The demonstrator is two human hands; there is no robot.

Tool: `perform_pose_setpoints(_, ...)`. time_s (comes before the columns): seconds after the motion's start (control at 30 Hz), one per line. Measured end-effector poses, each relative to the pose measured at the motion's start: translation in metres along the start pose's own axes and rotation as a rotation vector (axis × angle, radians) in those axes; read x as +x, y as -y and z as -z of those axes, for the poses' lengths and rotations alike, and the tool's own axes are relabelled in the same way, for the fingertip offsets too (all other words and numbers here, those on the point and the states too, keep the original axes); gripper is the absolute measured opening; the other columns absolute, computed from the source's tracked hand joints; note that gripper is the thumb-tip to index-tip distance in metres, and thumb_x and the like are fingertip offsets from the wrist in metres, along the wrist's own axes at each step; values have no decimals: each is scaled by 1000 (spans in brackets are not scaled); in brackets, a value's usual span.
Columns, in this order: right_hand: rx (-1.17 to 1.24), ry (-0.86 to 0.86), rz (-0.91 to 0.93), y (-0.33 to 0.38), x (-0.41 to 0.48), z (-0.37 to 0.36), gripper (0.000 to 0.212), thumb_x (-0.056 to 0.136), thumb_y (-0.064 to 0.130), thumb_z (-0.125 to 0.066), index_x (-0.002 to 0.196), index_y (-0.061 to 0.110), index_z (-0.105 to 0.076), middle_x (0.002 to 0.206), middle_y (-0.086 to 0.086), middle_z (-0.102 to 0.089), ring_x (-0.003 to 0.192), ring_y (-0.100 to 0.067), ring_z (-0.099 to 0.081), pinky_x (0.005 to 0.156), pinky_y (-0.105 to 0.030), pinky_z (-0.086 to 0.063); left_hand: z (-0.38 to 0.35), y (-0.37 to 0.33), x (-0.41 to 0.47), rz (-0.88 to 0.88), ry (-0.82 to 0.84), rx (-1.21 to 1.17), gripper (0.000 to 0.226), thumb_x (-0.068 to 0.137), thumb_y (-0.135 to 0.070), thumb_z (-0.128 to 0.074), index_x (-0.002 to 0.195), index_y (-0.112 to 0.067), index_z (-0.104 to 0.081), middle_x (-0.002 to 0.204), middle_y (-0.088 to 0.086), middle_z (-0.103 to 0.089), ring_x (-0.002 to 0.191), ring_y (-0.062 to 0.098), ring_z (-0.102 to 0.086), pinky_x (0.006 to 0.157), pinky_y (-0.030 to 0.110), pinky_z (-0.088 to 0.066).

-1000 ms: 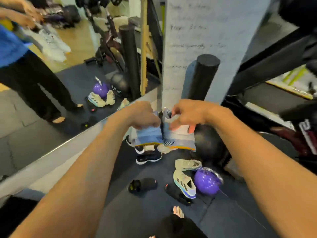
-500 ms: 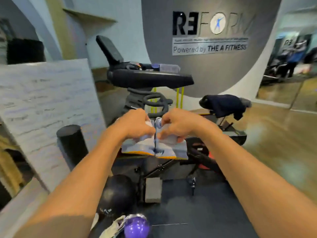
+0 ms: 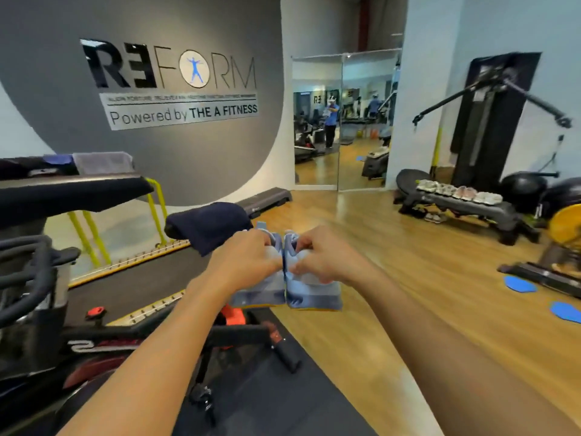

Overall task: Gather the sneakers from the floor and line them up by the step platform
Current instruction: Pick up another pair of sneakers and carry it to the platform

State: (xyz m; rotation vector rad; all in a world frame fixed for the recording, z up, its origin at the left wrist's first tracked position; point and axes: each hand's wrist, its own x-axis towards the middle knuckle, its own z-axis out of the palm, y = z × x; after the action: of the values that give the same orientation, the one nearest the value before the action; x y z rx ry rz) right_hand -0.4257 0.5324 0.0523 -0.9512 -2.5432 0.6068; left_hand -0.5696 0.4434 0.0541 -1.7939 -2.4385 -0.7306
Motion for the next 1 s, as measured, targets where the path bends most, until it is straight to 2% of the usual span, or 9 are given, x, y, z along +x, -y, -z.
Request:
perform_pose_setpoints(0.1, -56, -36, -91, -61, 29, 16, 19, 64, 29, -76, 65, 19, -59, 72, -3, -58, 67, -25, -51, 54, -32, -36, -43, -22, 66, -73, 76, -26, 28, 83, -29, -51, 73, -6, -63, 77, 8, -64, 58, 22, -50, 49, 34, -35)
perform_pose_setpoints(0.17, -86, -51, -136, -97, 49, 27, 19, 65, 30, -75, 77, 18, -67, 77, -2, -61, 70, -25, -55, 53, -31, -36, -73, -36, 113, -136, 128, -46, 26, 81, -25, -51, 75, -1, -60, 86, 14, -63, 63, 20, -45, 55, 35, -31)
perform_pose_setpoints(0.27, -142, -67, -232, -147, 81, 46, 19, 67, 33, -72, 76, 18, -64, 78, -3, -62, 73, -26, -56, 54, -32, -37, -113, -59, 180, -234, 195, -78, 27, 78, -23, -53, 80, 1, -64, 103, 14, -67, 74, 28, -59, 59, 45, -40)
perform_pose_setpoints(0.47, -199, -77, -383, -246, 145, 92, 22, 68, 33, -71, 78, 14, -67, 78, -8, -65, 72, -27, -57, 55, -34, -38, -183, -114, 295, -363, 242, -119, 22, 82, -23, -52, 82, -6, -66, 101, 6, -69, 81, 29, -60, 65, 41, -47)
perform_pose_setpoints(0.6, -213, -51, -468, -325, 192, 126, 31, 70, 37, -74, 82, 9, -67, 78, -12, -62, 68, -25, -53, 56, -36, -42, -236, -154, 369, -443, 220, -144, 19, 83, -22, -53, 87, -9, -66, 100, 5, -67, 90, 27, -56, 62, 34, -33)
perform_pose_setpoints(0.73, -200, -44, -515, -408, 241, 169, 31, 75, 33, -73, 89, 6, -68, 79, -12, -62, 71, -27, -54, 58, -35, -44, -286, -196, 452, -480, 277, -204, 18, 83, -26, -55, 82, -11, -64, 97, 1, -66, 86, 25, -56, 58, 21, -38)
perform_pose_setpoints(0.77, -192, -41, -525, -427, 254, 178, 33, 75, 31, -73, 89, 2, -68, 75, -11, -57, 68, -26, -50, 57, -34, -41, -296, -206, 473, -481, 299, -206, 17, 83, -27, -55, 83, -13, -64, 96, 1, -66, 85, 25, -57, 59, 24, -41)
perform_pose_setpoints(0.87, -155, -51, -548, -480, 298, 206, 36, 76, 28, -73, 91, -4, -66, 72, -8, -48, 62, -22, -43, 55, -31, -37, -323, -233, 541, -469, 328, -228, 15, 81, -26, -55, 85, -15, -64, 92, 4, -67, 82, 26, -59, 68, 45, -50)
perform_pose_setpoints(1.0, -86, -78, -563, -549, 361, 236, 32, 75, 26, -73, 90, -1, -66, 73, -9, -54, 63, -24, -48, 56, -34, -42, -359, -262, 633, -485, 317, -201, 16, 78, -29, -54, 76, -15, -61, 96, -1, -68, 81, 27, -59, 72, 47, -51)
